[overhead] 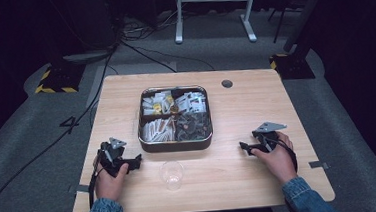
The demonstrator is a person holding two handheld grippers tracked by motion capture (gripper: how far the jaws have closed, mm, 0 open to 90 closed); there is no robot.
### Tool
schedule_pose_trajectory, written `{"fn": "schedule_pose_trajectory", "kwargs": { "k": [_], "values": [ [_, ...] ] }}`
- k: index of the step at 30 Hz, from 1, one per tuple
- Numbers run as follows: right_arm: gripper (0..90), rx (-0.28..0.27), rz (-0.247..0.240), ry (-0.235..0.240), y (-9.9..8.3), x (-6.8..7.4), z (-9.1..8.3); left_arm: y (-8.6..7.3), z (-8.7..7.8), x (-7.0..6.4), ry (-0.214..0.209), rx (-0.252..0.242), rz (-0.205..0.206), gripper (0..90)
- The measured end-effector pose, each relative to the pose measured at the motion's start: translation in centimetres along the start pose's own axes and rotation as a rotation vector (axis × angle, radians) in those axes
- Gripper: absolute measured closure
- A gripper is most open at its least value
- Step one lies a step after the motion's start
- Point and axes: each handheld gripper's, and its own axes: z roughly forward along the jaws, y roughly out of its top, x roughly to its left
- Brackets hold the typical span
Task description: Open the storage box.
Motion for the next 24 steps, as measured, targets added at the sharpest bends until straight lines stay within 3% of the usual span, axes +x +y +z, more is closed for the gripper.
{"fn": "schedule_pose_trajectory", "kwargs": {
  "k": [8,17,24],
  "values": [
    [25.0,-0.004,-0.007,0.015,0.08,-0.13,0.1,0.01,0.01,0.0,-0.003,0.001,0.001,0.0],
    [24.9,-0.001,0.001,-0.001,0.19,0.02,0.21,0.05,0.0,0.05,-0.004,0.005,0.005,0.0],
    [24.8,-0.001,0.008,-0.008,0.18,0.11,0.19,0.14,0.13,-0.05,0.01,0.0,-0.014,0.0]
  ]
}}
